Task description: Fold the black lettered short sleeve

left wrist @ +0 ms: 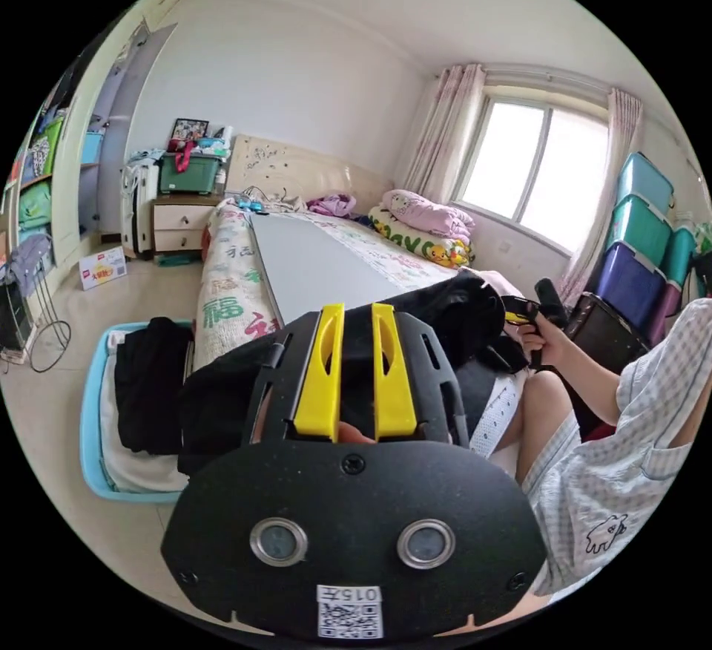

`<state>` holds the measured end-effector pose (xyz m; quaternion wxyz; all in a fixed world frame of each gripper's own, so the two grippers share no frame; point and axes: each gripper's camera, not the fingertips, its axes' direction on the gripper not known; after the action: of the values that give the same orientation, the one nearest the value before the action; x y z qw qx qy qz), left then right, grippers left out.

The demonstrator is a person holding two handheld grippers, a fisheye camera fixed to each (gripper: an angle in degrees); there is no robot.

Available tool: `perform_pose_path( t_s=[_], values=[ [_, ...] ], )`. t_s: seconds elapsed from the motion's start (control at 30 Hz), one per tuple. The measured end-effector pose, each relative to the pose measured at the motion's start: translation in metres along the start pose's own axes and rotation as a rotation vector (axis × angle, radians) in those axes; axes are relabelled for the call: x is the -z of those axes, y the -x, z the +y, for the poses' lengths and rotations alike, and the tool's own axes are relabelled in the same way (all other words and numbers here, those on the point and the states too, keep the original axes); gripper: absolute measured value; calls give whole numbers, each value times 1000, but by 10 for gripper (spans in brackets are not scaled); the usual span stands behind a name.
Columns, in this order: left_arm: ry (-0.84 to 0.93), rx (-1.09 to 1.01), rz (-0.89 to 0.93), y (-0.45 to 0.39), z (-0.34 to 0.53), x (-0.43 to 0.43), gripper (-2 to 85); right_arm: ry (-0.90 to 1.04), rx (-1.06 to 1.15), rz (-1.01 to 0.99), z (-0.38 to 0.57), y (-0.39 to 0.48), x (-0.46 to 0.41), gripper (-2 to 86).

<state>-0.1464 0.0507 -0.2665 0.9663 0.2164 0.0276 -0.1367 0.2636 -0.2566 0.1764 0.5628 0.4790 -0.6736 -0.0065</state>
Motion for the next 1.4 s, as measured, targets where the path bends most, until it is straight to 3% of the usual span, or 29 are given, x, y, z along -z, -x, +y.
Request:
perform_pose_path(
  t_s=[0.1,0.23,0.43,0.6,0.8,1.03,1.4],
  values=[
    [195,4,103,-3,6,-49,82,-59,-12,177,21,-38,30,4],
    [326,-103,-43,-33,18,-101,91,-182,52,215,35,-62,74,10],
    [282,-259,-106,-75,30,-147,99,34,321,219,30,-32,29,122],
    [306,-354,-188,-96,43,-187,106,142,470,281,42,-18,-20,154],
    [388,-368,-221,-100,62,-230,93,233,552,321,51,-29,-33,138],
    [285,-232,-207,-88,74,-236,35,267,555,246,47,-42,-5,94],
    [372,-371,-239,-106,108,-231,95,446,864,424,59,21,-35,114]
  ],
)
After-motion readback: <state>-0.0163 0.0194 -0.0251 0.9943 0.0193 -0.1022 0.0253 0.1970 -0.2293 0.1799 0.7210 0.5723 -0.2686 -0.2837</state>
